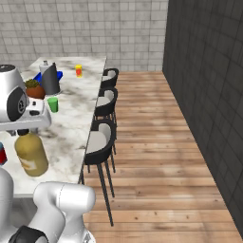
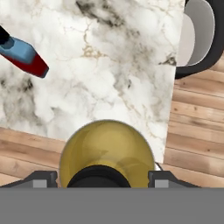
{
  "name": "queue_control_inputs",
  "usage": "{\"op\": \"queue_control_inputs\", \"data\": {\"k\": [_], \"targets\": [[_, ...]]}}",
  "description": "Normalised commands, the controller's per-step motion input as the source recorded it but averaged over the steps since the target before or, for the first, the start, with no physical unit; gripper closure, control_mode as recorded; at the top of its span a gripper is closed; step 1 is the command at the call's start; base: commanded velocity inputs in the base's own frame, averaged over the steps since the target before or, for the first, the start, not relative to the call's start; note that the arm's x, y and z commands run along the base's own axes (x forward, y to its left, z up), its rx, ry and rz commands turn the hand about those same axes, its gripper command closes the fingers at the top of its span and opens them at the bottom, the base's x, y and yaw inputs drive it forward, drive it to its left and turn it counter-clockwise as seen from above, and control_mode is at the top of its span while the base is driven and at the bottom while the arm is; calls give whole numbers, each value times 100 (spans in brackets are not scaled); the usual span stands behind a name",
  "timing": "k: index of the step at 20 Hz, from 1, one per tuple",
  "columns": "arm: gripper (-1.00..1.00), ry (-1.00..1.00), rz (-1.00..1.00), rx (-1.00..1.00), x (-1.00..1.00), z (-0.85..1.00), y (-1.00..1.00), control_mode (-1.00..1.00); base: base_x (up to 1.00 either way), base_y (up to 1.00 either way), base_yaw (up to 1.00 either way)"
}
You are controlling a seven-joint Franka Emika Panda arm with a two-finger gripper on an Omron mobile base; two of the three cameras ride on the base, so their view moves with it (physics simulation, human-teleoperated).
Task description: Place the drinks on the dining counter in a tight cluster.
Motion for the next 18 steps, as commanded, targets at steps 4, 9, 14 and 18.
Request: {"op": "queue_control_inputs", "data": {"k": [4,9,14,18], "targets": [[100,4,14,0,39,0,26,-100,0,0,0],[100,11,9,0,44,0,31,-100,0,0,0],[100,5,1,-1,44,-8,51,-100,0,0,0],[100,2,0,-4,31,0,40,-100,0,0,0]]}}
